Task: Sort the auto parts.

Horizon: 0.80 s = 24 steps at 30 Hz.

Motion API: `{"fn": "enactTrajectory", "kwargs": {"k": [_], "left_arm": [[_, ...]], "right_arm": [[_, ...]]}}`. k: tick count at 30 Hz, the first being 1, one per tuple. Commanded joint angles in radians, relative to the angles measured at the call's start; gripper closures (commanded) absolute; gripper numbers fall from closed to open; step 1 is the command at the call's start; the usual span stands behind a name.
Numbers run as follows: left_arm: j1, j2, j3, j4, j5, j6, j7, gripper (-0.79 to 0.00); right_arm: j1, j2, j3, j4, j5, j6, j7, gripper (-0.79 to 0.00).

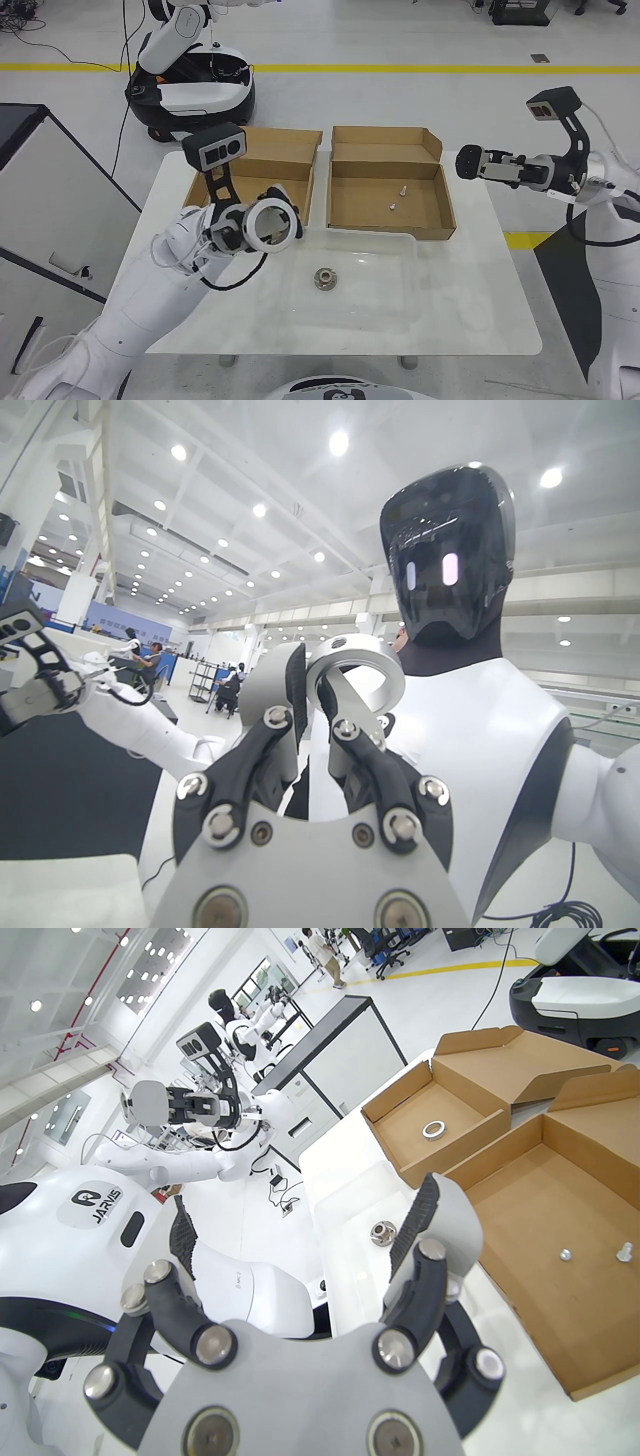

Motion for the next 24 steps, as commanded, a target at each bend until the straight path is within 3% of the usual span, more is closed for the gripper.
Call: {"fn": "enactTrajectory", "kwargs": {"k": [1,24], "left_arm": [[0.002,0.0,-0.006,-0.011,-0.041,0.0,0.0,0.0],[0.005,-0.002,-0.009,-0.04,-0.08,0.0,0.0,0.0]], "right_arm": [[0.0,0.0,0.0,0.0,0.0,0.0,0.0,-0.785],[0.0,0.0,0.0,0.0,0.0,0.0,0.0,-0.785]]}}
